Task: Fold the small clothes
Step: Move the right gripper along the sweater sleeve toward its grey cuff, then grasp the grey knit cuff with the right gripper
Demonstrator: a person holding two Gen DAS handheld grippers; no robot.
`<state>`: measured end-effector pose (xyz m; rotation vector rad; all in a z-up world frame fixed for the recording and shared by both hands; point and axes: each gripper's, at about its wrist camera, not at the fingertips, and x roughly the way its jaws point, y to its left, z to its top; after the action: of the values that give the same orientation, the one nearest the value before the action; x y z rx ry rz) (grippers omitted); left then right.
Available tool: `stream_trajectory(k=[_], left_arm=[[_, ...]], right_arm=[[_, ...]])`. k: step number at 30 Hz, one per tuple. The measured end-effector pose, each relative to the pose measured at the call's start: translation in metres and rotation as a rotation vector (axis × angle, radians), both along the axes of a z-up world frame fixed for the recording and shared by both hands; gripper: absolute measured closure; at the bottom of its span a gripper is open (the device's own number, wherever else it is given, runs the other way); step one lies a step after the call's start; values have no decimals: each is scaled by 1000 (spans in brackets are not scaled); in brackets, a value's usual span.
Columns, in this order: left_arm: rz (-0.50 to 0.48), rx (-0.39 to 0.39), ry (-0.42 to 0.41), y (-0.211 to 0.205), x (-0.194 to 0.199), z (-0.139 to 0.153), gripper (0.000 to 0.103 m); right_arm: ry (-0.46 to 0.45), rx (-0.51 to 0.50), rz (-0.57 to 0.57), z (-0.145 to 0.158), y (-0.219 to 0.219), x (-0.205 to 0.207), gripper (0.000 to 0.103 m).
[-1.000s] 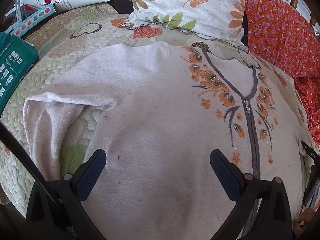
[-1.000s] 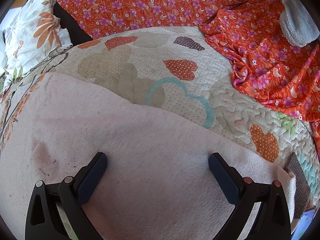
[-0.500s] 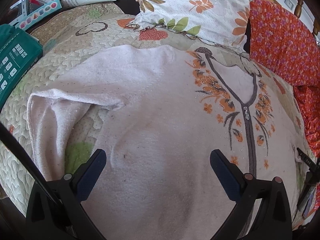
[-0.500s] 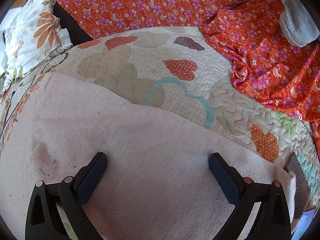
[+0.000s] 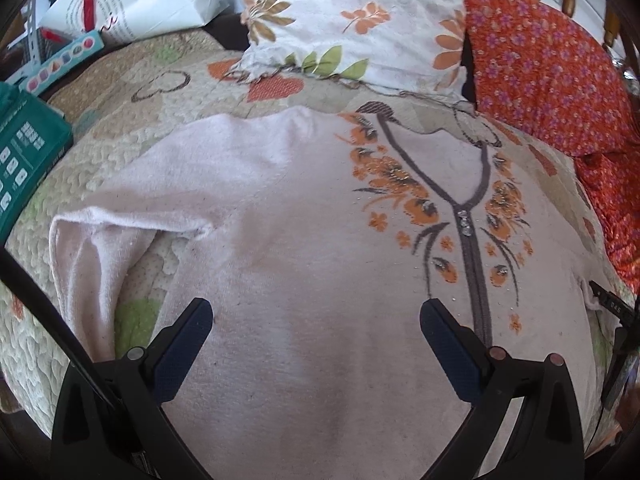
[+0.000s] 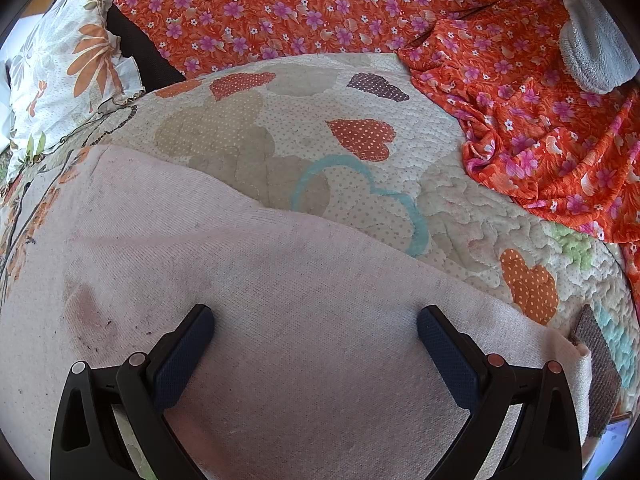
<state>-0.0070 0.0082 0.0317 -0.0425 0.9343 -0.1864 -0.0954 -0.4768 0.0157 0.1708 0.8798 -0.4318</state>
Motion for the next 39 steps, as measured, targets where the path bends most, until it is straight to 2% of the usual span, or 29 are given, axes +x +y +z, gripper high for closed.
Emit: stream_trajectory(k=[9,11,14,19,20,21,23,24,25,28,29,31,33,36,38,39], left_arm=[[-8,-16,26,10,5,-3,0],[3,-24,26,11,5,-3,0],[6,-17,18,9,5,-3,0],[-2,1,20,4,5,-5,0],[-6,1,17,3,5,-4,0],[-10,1,12,2,4,-3,0],[-16,5,4,1,3,-1,0],[-20,5,2,1,2,-1,0],[-23,3,5,1,3,-1,0],[-25,-21,30,2,5,-4,0],[-25,-29,36,1,5,-4,0],[-25,-28,38,0,5,-5,0],[-26,-10,28,-3,3,-5,0],[-23,16,20,-4,2,-7,0],[-17,20,25,-3,3,-9,0],[-12,17,28,-1,3,-9,0]], right_arm=[[17,-18,-7,0,3,2,0],[9,18,-8,0,-2,1,0],[60,72,-11,3,-5,1,0],[63,45,-1,3,0,-1,2],[71,22,10,9,2,-2,6],[53,-5,25,19,3,-8,16],[6,5,49,45,-2,-26,16],[-8,32,50,58,-9,-38,13],[-7,54,40,68,-19,-49,7],[47,65,-57,87,-67,-85,7],[81,70,-93,85,-81,-91,8],[147,124,-167,73,-110,-105,20],[172,177,-227,57,-130,-118,23],[199,187,-266,34,-140,-123,23],[218,139,-274,27,-138,-122,25],[224,124,-271,27,-135,-120,31]])
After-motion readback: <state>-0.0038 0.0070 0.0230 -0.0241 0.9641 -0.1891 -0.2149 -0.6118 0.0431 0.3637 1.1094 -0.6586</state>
